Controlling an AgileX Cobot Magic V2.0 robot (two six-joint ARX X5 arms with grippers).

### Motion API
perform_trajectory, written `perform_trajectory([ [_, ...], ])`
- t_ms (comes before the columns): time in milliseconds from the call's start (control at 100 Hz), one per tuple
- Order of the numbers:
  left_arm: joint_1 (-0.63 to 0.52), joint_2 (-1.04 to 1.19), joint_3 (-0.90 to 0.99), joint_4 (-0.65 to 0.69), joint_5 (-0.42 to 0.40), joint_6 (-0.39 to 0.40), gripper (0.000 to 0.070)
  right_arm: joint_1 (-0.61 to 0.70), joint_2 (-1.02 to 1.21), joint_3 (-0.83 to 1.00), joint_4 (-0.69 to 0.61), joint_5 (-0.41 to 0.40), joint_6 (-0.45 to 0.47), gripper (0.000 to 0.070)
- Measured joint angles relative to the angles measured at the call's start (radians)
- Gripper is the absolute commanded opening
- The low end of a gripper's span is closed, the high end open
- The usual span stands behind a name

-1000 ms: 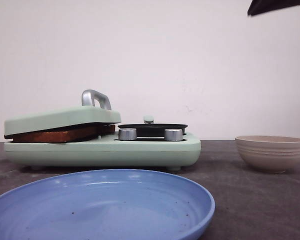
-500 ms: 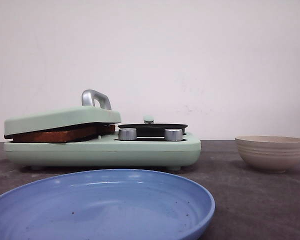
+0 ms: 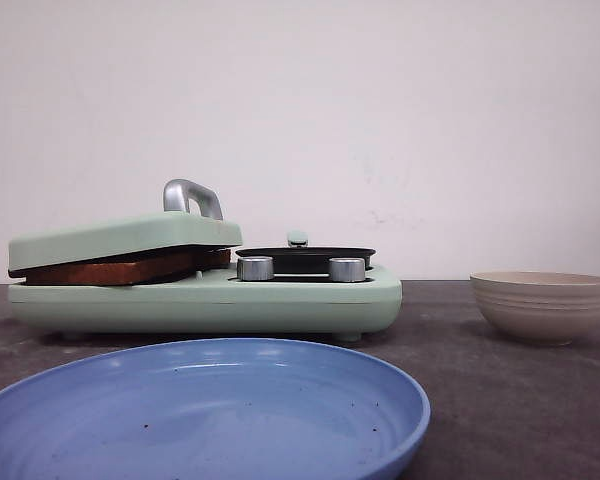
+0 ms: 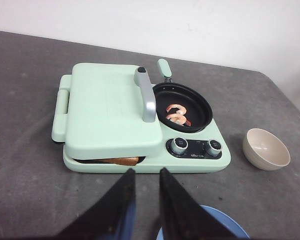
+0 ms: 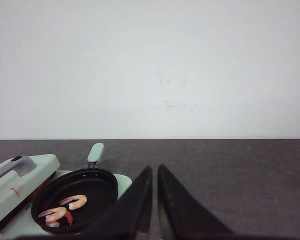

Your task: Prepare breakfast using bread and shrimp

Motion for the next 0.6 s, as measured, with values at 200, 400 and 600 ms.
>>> perform_trajectory([
  [200,0.0,0.0,0.0,0.0,0.0,0.0,0.0,0.0,0.0,0.0,0.0,0.0,0.0,0.001],
  [400,0.004,-0.023,0.0,0.001,-0.015,0.061,0.0,0.0,0.0,0.0,0.0,0.0,0.0,0.001],
  [600,0.1,-0.142,-0.132,0.195,-0.059,0.264,0.0,0.0,0.0,0.0,0.0,0.0,0.0,0.001],
])
